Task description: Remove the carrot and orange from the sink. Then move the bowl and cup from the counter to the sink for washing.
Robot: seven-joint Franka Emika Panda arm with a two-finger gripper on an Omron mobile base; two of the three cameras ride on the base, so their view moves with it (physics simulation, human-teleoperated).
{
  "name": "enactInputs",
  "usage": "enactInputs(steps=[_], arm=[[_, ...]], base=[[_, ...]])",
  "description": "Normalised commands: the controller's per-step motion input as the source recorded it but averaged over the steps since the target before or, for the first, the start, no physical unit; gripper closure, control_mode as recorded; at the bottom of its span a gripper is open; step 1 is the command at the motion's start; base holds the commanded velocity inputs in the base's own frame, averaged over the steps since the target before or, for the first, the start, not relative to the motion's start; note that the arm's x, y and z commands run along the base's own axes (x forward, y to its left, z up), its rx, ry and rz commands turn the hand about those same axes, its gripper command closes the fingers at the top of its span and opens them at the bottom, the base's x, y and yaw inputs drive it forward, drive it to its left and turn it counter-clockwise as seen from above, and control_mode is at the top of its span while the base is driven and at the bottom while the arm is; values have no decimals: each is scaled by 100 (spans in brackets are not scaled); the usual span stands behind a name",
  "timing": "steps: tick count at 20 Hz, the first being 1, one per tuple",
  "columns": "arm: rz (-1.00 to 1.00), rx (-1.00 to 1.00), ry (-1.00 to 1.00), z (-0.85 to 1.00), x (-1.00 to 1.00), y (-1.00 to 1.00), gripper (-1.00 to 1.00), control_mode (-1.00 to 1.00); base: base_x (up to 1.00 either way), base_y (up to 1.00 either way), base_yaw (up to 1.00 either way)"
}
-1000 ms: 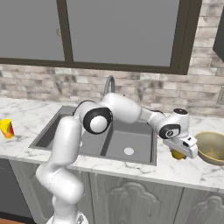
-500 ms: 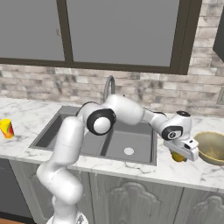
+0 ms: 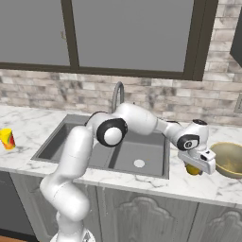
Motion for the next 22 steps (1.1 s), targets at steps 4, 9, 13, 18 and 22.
enactInputs(steps=[4, 9, 13, 18, 22], arm=[[0, 0, 10, -19, -1, -3, -100, -100], [0, 4, 1, -2, -5, -6, -100, -100], [0, 8, 1, 0, -17, -3, -100, -100], [-3, 8, 0, 3, -28, 1, -100, -100], [-4, 7, -1, 13, -27, 7, -100, -100]], base=[[0, 0, 0], [0, 0, 0], [0, 0, 0], [0, 0, 0], [0, 0, 0]])
